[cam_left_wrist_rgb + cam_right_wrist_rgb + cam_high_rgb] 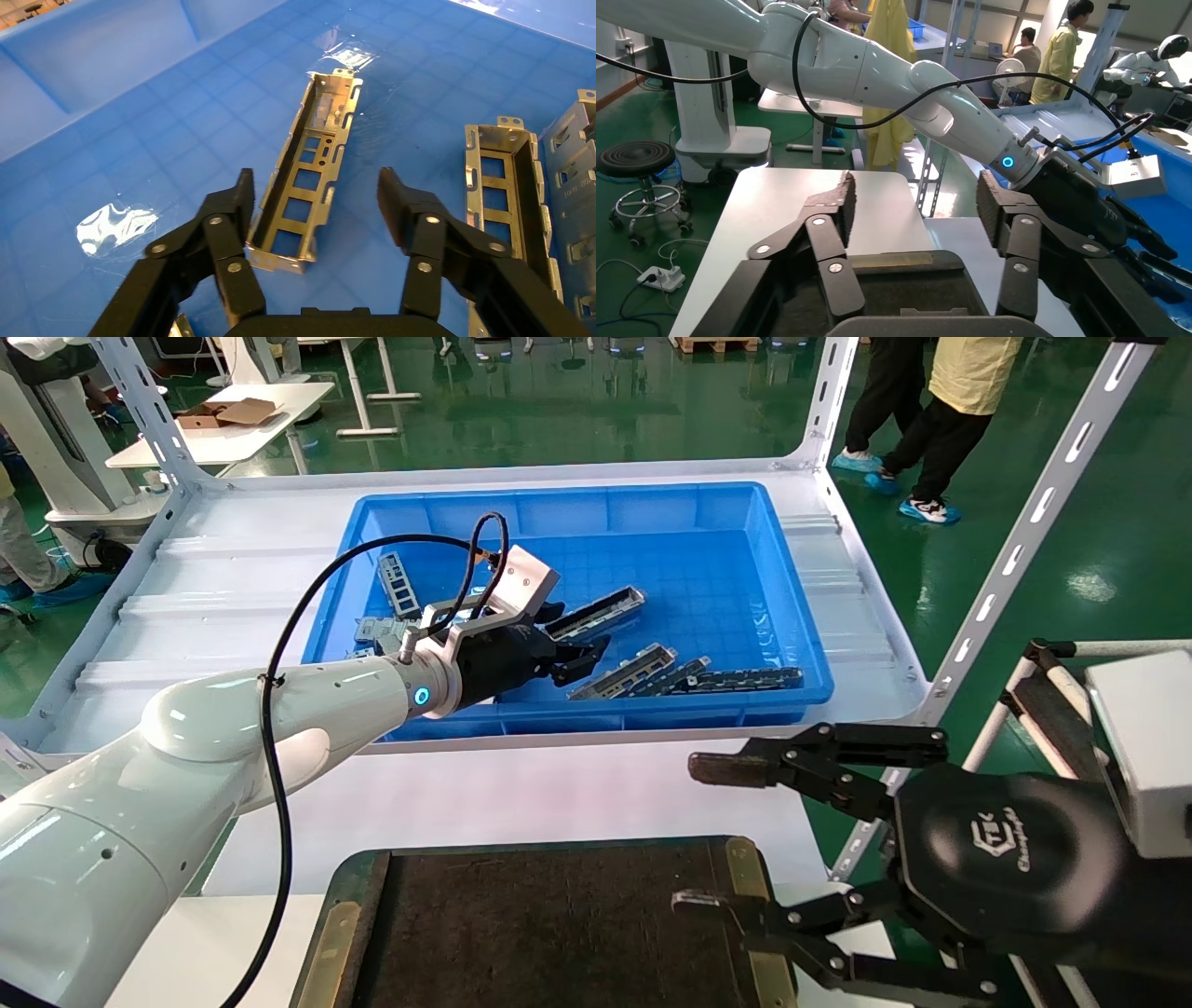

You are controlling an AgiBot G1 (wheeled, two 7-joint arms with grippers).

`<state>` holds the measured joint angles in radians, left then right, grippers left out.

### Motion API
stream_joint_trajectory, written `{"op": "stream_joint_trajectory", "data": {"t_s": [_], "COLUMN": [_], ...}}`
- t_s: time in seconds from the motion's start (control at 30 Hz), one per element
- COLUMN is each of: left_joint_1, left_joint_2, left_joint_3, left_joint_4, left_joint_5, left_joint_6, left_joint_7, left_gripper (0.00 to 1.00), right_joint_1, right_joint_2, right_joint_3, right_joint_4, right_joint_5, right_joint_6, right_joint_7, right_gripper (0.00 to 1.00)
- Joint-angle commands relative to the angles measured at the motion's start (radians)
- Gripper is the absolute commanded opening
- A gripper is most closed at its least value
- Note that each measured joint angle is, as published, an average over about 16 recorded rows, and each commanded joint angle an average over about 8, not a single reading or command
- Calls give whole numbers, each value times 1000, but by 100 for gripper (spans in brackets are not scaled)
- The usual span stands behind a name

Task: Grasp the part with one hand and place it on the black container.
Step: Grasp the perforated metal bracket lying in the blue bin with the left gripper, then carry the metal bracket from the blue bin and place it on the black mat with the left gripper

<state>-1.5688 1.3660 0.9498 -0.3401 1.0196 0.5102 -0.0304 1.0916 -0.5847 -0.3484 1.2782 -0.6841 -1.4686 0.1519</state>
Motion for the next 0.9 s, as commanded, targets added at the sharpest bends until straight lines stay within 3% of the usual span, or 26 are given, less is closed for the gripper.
{"op": "stream_joint_trajectory", "data": {"t_s": [0.03,0.57,0.9], "left_joint_1": [0,-21,-70], "left_joint_2": [0,-3,-16], "left_joint_3": [11,70,44], "left_joint_4": [1,6,34], "left_joint_5": [-12,-106,-191], "left_joint_6": [-4,-13,59], "left_joint_7": [0,26,103], "left_gripper": [0,0,0], "right_joint_1": [0,0,0], "right_joint_2": [0,0,0], "right_joint_3": [0,0,-1], "right_joint_4": [0,0,0], "right_joint_5": [0,0,0], "right_joint_6": [0,0,0], "right_joint_7": [0,0,0], "right_gripper": [0,0,0]}}
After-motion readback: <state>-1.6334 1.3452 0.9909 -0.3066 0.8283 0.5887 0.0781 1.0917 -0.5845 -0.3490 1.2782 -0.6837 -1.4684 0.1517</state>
